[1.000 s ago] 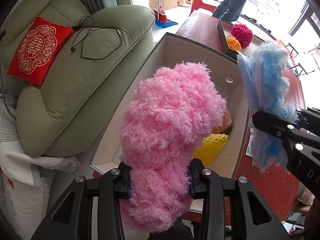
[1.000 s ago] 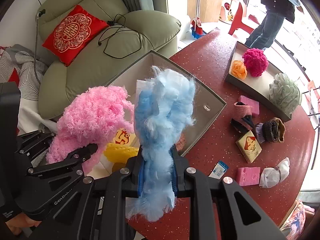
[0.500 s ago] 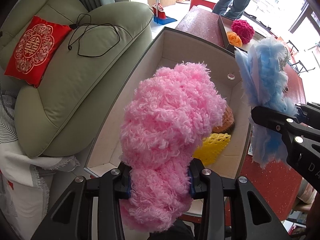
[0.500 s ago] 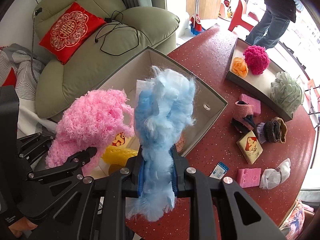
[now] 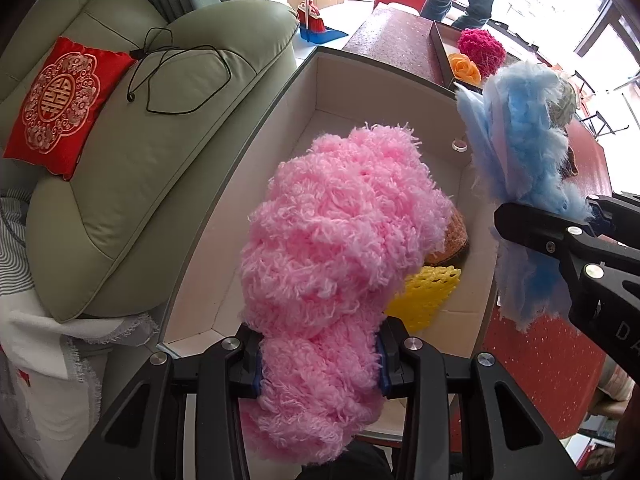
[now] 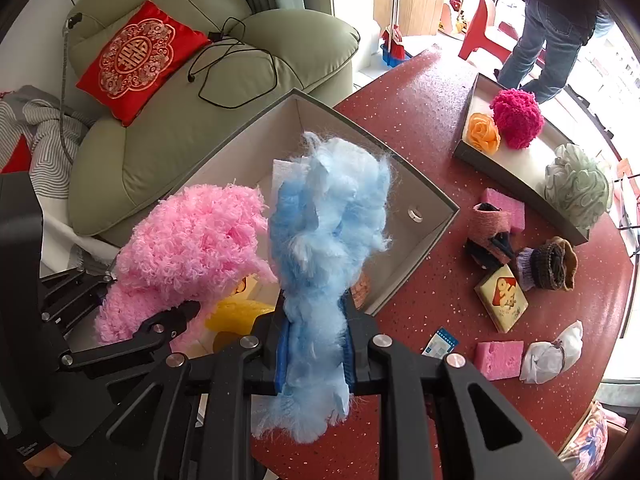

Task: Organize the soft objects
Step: 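Lower the pink item into the box with the left tool while the right tool lowers the blue item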

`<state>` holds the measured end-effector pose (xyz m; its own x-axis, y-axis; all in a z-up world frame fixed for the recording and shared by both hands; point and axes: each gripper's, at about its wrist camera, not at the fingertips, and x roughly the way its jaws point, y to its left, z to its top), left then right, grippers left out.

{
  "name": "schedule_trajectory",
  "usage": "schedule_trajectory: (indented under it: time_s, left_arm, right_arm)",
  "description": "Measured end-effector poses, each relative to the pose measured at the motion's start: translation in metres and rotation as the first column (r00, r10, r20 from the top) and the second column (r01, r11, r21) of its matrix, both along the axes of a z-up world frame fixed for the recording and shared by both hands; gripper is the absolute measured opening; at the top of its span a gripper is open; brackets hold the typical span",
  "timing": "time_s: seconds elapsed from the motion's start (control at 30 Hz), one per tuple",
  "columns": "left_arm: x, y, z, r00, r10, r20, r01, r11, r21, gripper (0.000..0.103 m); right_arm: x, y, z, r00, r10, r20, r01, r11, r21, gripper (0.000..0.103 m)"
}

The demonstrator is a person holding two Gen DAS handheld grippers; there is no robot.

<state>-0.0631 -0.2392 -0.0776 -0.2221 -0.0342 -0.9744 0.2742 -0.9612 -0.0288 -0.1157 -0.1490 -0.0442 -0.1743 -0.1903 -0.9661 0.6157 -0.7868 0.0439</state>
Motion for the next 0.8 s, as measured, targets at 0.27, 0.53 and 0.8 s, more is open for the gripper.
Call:
schedule_trajectory:
  time_s: [0.27, 0.53, 0.8]
  left_arm:
    - [-0.0012, -0.0009, -0.0010, 1.000, 0.000, 0.002, 0.000, 1.000, 0.000, 0.041]
    - [-0.0032, -0.0003, -0.0029, 1.000, -0.004, 0.008, 0.004, 1.000, -0.002, 0.041]
    - [-0.0058, -0.0020, -0.0067, 1.000, 0.001, 0.017, -0.001, 1.000, 0.004, 0.041]
  right_arm:
    - [-0.0009, -0.0012, -0.0005, 1.000, 0.003, 0.000, -0.003, 1.000, 0.001, 0.023]
    - [-0.0040, -0.0064, -0.0037, 1.000, 0.018, 0.001, -0.018, 1.000, 0.009, 0.023]
    - [-0.0073, -0.0086, -0.0062, 1.000, 0.018, 0.003, -0.018, 1.000, 0.018, 0.023]
